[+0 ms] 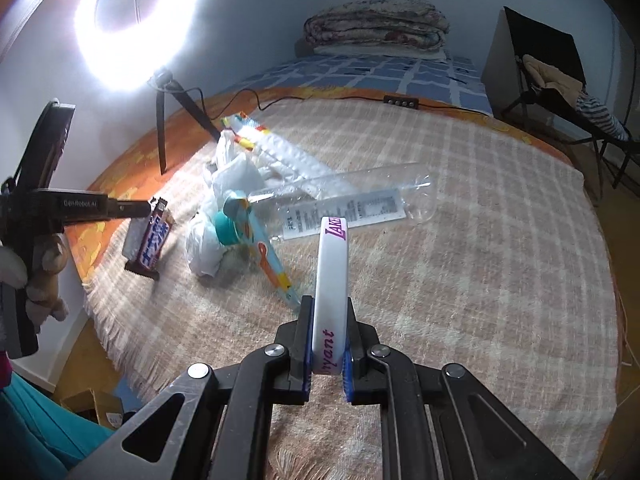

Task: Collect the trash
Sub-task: 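Carry the wrapper with the left gripper while the right gripper carries the tube to the basket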

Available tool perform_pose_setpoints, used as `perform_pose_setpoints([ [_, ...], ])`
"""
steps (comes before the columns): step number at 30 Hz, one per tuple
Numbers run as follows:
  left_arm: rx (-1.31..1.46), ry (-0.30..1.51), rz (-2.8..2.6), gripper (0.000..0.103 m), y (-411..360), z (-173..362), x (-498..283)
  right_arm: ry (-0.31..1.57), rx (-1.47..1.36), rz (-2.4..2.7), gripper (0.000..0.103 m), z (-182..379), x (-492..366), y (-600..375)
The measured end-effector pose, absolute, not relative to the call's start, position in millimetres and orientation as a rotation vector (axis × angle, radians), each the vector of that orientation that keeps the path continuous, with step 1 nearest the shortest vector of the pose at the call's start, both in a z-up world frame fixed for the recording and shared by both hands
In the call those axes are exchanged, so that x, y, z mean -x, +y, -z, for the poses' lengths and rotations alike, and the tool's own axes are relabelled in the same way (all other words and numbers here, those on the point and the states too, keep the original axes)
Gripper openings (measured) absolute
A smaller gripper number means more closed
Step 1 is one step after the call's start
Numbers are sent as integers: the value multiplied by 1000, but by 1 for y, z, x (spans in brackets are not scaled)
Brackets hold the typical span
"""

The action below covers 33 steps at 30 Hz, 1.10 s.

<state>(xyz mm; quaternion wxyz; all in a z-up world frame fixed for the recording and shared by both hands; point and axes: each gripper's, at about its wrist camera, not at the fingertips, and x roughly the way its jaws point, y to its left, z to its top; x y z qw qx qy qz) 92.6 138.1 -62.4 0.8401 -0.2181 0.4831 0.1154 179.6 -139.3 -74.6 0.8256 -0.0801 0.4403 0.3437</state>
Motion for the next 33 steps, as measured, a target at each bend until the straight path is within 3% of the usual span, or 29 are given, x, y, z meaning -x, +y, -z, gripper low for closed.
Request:
perform_pose_setpoints([
  [16, 441, 965, -117, 0, 107, 24, -50, 913, 144, -852, 9, 49, -138, -147],
  [33, 345, 1074, 58, 0, 20, 49, 24, 927, 289, -950, 10, 65, -42, -170],
])
